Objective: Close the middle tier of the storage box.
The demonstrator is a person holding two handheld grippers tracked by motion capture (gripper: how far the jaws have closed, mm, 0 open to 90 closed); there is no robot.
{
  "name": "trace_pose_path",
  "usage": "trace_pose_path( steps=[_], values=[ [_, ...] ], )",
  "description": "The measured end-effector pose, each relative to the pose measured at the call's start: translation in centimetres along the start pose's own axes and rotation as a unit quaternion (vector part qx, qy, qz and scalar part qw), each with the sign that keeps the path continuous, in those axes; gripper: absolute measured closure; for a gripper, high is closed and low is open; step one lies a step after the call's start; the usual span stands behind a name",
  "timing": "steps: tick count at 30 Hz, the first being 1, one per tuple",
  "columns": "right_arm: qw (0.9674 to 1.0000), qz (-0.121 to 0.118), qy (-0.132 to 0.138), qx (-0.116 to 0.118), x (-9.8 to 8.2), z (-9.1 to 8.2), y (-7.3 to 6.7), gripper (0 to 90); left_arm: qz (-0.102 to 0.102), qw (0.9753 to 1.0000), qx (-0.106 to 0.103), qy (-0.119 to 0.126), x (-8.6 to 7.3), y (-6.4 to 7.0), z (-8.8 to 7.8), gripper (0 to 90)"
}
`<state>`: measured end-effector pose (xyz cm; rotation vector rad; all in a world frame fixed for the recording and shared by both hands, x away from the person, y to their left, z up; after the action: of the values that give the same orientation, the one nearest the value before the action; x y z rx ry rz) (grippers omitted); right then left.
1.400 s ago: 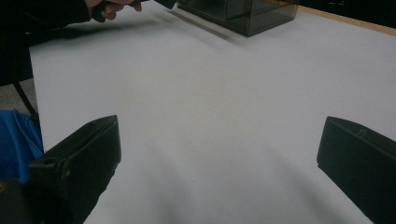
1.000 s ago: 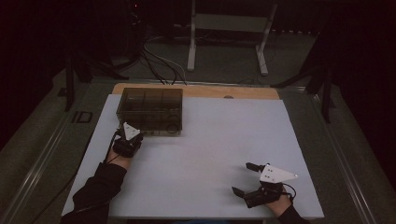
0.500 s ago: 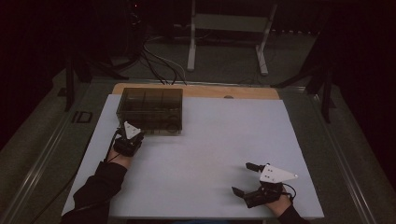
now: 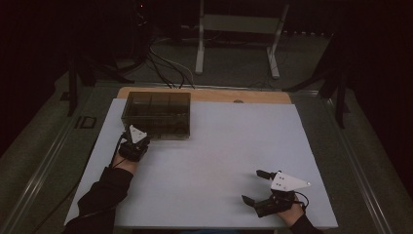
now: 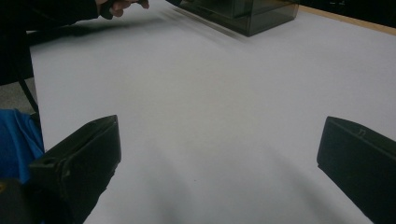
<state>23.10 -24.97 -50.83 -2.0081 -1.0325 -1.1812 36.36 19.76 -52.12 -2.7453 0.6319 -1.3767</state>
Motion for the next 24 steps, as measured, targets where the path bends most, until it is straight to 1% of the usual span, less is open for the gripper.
trace_pose_path(
  steps=[10,24],
  values=[
    [1.0000,0.000,0.000,0.000,-0.01,0.02,0.03,0.0,-0.002,1.0000,0.002,0.001,0.32,-0.21,0.26,90.0],
    [1.0000,0.002,0.000,0.000,-0.02,0.04,0.04,0.0,0.003,1.0000,0.005,0.001,0.77,-0.25,0.70,90.0]
  ],
)
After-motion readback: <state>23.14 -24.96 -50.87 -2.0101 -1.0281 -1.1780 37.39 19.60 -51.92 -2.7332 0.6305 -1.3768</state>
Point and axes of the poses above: each handheld gripper's, and its own axes: z roughly forward along the jaws, x roughly out of its top, y roughly to its right, the point moved 1 cm from there along z, roughly forward along the jaws, and after that the axes turned 4 degrees about x, right-handed, at the moved point
